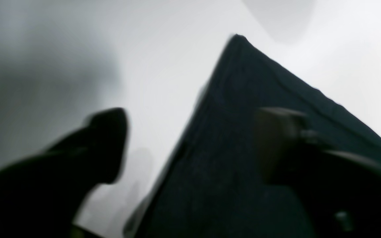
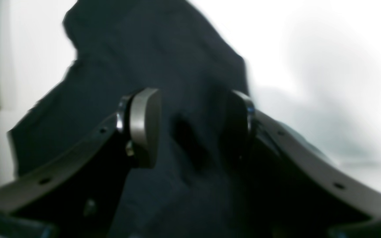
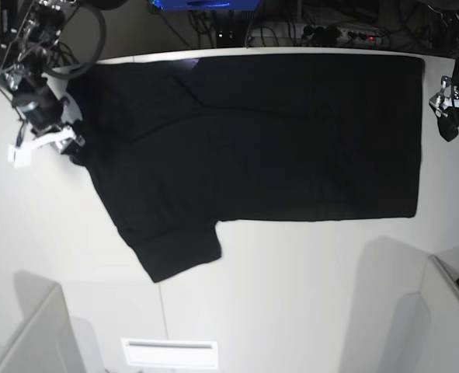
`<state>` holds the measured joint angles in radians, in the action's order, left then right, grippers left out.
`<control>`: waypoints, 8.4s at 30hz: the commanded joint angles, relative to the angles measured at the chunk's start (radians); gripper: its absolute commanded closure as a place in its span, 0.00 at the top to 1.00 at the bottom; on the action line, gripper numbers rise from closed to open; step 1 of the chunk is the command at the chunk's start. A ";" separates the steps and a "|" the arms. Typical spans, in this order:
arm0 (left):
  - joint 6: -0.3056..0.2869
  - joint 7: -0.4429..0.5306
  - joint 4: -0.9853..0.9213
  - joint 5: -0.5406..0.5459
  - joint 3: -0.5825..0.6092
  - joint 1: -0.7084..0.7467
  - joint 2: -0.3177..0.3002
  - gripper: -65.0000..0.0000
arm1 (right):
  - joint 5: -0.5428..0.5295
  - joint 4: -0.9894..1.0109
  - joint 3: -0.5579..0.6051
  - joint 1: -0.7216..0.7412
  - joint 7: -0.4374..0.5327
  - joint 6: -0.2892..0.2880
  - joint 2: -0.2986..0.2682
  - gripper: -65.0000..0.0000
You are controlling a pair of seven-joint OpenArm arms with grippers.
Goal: Fold the T-shirt properly
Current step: 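Release the shirt and move the right gripper toward the sleeve hem, then grasp the hem corners with both grippers, left reaching the hem beside it, then lift the hem and fold it toward the shoulder edge with both grippers, then carry the hem over onto the shoulder edge with both grippers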
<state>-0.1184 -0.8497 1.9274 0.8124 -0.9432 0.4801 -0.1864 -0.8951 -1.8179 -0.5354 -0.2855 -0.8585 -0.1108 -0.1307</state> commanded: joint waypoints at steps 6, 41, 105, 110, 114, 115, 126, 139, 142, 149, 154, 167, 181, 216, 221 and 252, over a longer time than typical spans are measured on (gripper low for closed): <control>-0.005 0.020 0.016 0.009 -0.006 -0.039 -0.020 0.08 | -0.011 0.174 0.076 0.202 0.025 -0.003 -0.085 0.47; -0.005 0.020 0.014 0.005 0.042 -0.051 -0.075 0.15 | -0.012 1.495 0.977 1.109 0.430 -0.129 -0.120 0.64; -0.005 0.234 -1.153 -0.285 0.784 -0.932 -0.322 0.90 | -0.017 1.495 1.079 1.103 0.431 -0.123 -0.094 0.00; -0.005 0.241 -1.153 -0.285 0.804 -0.929 -0.318 0.90 | -0.016 1.495 1.079 1.103 0.431 -0.123 -0.094 0.00; -0.005 0.241 -1.158 -0.282 0.804 -0.921 -0.316 0.90 | -0.016 1.495 1.079 1.104 0.431 -0.123 -0.094 0.00; -0.005 0.241 -1.158 -0.282 0.804 -0.920 -0.316 0.90 | -0.016 1.495 1.079 1.104 0.431 -0.123 -0.094 0.00; -0.005 0.243 -1.159 -0.287 0.806 -0.904 -0.289 0.65 | -0.014 1.493 1.079 1.103 0.433 -0.123 -0.094 0.00; -0.007 0.243 -1.152 -0.282 0.806 -0.898 -0.289 0.00 | -0.019 1.493 1.078 1.100 0.434 -0.123 -0.099 0.00; -0.007 0.243 -1.146 -0.281 0.803 -0.898 -0.289 0.00 | -0.019 1.492 1.078 1.100 0.454 -0.125 -0.099 0.00; -0.007 0.235 -0.948 -0.279 0.794 -0.820 -0.290 0.00 | -0.017 1.384 1.078 1.050 0.488 -0.126 -0.129 0.00; -0.007 0.234 -0.871 -0.278 0.777 -0.780 -0.290 0.00 | -0.020 1.251 1.078 1.006 0.485 -0.122 -0.168 0.00; -0.007 0.172 -0.616 -0.276 0.636 -0.607 -0.285 0.00 | -0.012 1.016 0.888 0.845 0.445 -0.122 -0.218 0.00; -0.007 0.089 -0.382 -0.106 0.559 -0.461 -0.255 0.00 | -0.012 0.732 0.653 0.655 0.255 -0.122 -0.235 0.00; -0.007 0.068 -0.095 -0.046 0.468 -0.149 -0.259 0.00 | -0.022 0.089 0.113 0.242 -0.236 -0.125 -0.168 0.00; -0.007 0.068 -0.061 -0.044 0.455 -0.123 -0.267 0.00 | -0.022 0.030 0.100 0.203 -0.265 -0.125 -0.152 0.00; -0.007 0.068 0.056 -0.044 0.393 -0.087 -0.267 0.00 | -0.037 -0.013 0.036 0.219 -0.308 -0.126 -0.128 0.00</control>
<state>-0.1230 -0.8055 1.9663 0.7620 -0.5339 0.3981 -0.4370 -0.9169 -1.8175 -0.4953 -0.0860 -1.1893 -0.2295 -0.2428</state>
